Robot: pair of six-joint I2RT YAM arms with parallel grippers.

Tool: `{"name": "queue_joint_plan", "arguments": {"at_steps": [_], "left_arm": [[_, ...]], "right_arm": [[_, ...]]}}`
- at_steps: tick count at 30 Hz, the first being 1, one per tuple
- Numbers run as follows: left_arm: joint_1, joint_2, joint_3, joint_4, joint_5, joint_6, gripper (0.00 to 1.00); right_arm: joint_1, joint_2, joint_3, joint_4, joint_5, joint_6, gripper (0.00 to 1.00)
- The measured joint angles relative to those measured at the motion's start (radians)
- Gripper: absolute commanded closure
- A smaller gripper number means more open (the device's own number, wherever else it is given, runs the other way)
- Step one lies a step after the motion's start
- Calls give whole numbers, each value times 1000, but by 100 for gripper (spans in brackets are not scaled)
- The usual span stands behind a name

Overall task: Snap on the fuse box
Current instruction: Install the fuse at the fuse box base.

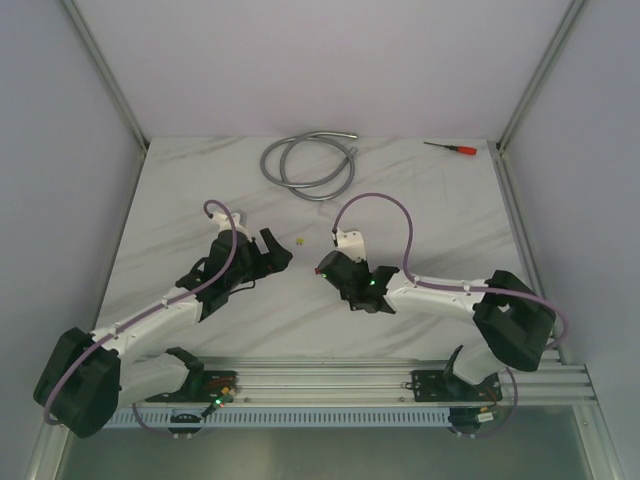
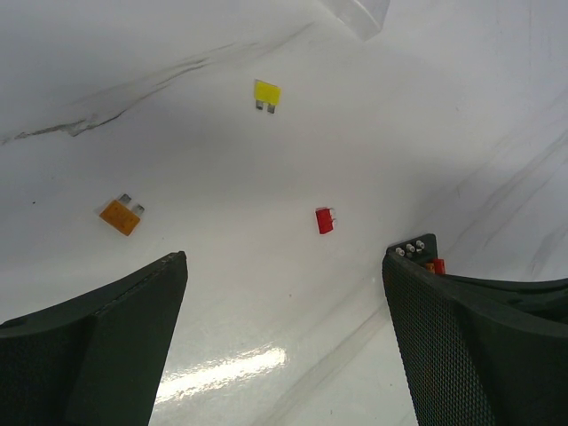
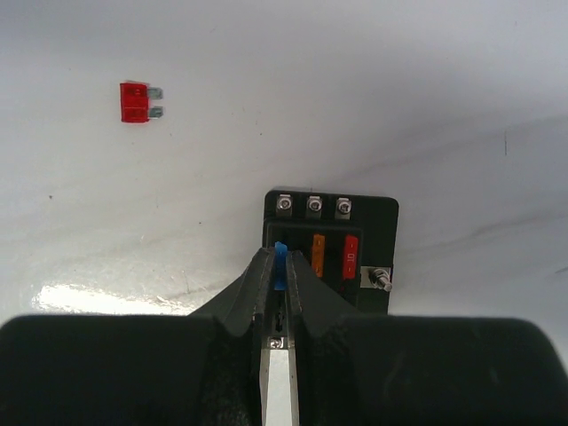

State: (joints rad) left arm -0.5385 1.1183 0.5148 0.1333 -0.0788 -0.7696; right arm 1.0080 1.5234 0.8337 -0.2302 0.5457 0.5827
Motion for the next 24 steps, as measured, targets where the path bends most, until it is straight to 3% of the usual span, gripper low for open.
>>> {"name": "queue_joint_plan", "arguments": {"at_steps": [24], "left_arm": [[1,-3,0,0,0,-1,0]], "right_arm": [[2,-17,-5,2,2,0,100]]}}
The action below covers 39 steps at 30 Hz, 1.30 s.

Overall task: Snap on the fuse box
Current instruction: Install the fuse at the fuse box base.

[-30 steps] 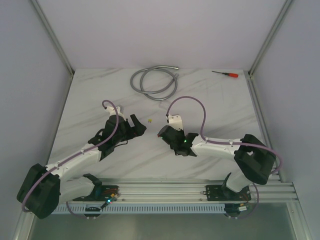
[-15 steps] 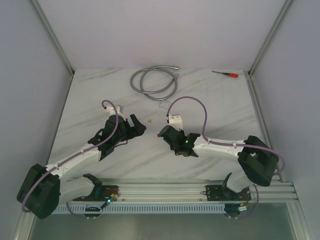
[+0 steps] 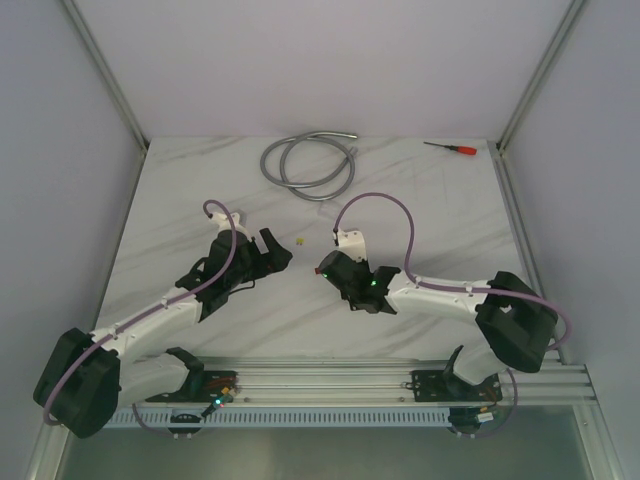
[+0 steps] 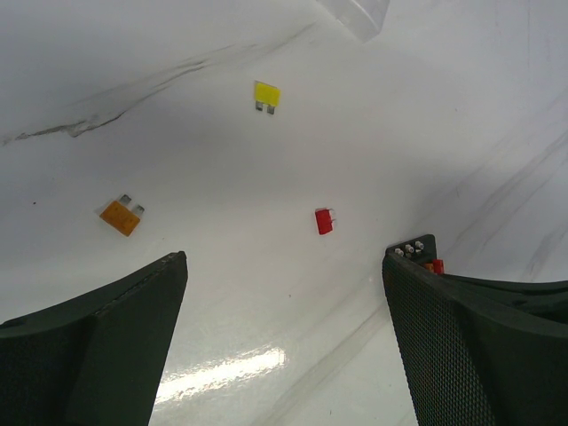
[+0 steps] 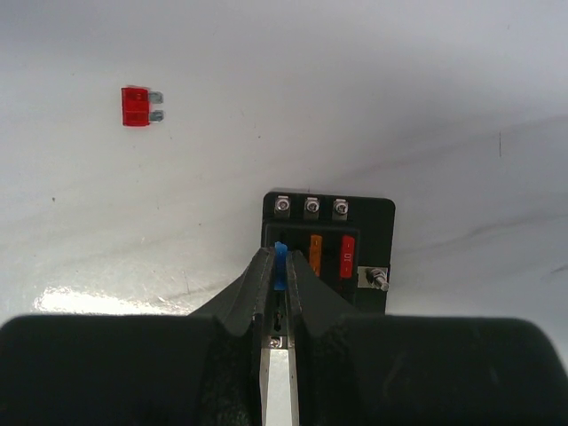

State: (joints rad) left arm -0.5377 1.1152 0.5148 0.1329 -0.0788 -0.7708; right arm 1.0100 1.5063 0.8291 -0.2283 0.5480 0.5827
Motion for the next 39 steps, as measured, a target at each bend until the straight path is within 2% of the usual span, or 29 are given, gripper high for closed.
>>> {"name": "queue_joint_plan", "arguments": {"at_steps": [25,39], "left_arm": [[1,0,0,0,0,0,0],[4,-2,0,0,0,-3,0]], "right_arm": [[0,40,0,44,34,-3,100],[0,3,0,26,36,-3,100]]}}
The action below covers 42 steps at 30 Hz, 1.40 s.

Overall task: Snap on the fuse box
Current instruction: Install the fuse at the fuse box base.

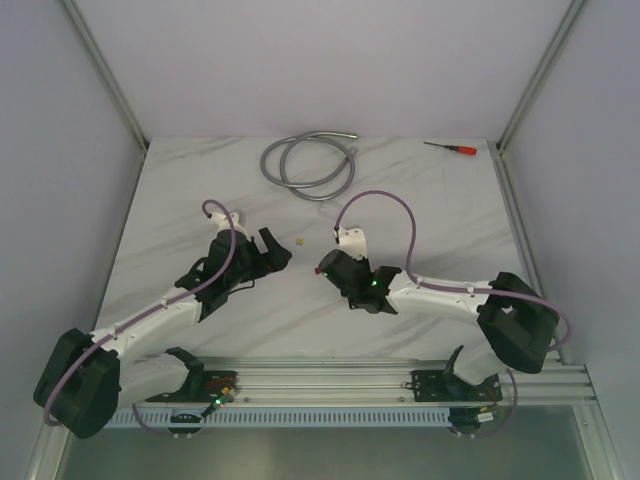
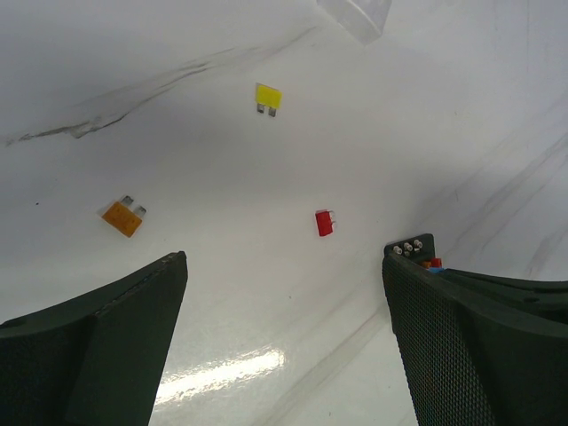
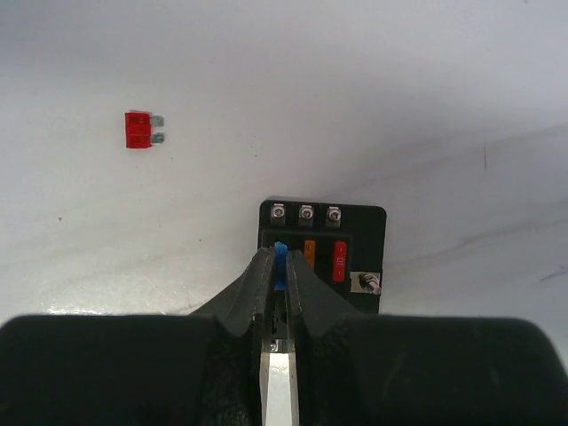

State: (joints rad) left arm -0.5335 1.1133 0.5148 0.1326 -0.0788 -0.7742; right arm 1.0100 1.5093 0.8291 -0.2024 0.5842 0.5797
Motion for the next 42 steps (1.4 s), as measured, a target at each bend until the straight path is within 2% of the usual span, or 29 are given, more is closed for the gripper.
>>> {"name": "queue_joint_plan", "arguments": {"at_steps": [32,42], "left_arm": [[3,-5,0,-6,0,0,0],[3,-5,0,-6,0,0,0]], "right_arm": [[0,43,0,3,0,0,100],[0,46,0,6,0,0,88]]}}
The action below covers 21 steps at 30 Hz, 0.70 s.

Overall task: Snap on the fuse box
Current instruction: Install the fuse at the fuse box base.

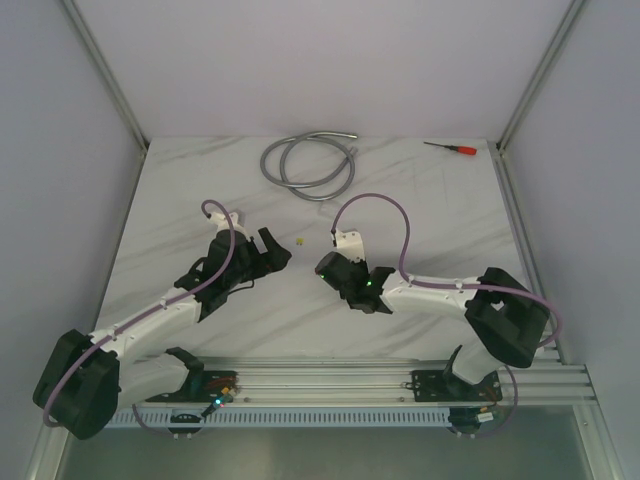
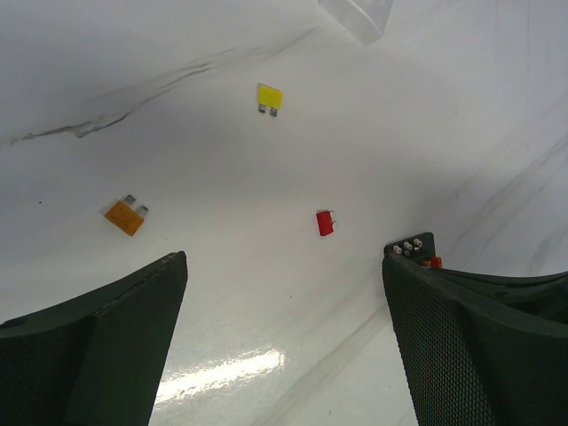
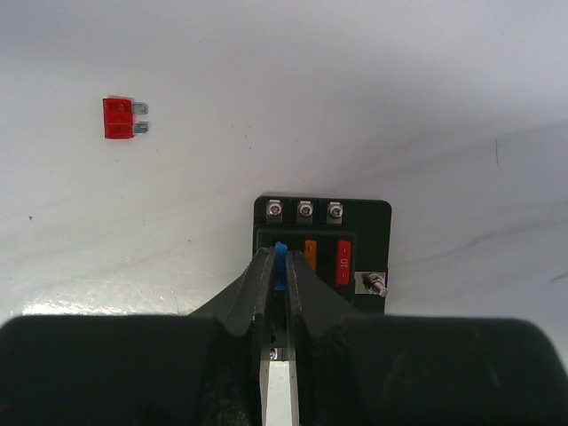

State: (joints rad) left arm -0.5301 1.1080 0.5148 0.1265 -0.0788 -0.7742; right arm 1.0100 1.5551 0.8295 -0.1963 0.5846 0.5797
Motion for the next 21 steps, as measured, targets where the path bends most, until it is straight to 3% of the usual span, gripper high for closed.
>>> {"name": "queue_joint_plan", "arguments": {"at_steps": [21], "left_arm": [[0,0,0,0,3,0,0]], "right_arm": [[-22,-1,-2,-13,-50,15,81]]}}
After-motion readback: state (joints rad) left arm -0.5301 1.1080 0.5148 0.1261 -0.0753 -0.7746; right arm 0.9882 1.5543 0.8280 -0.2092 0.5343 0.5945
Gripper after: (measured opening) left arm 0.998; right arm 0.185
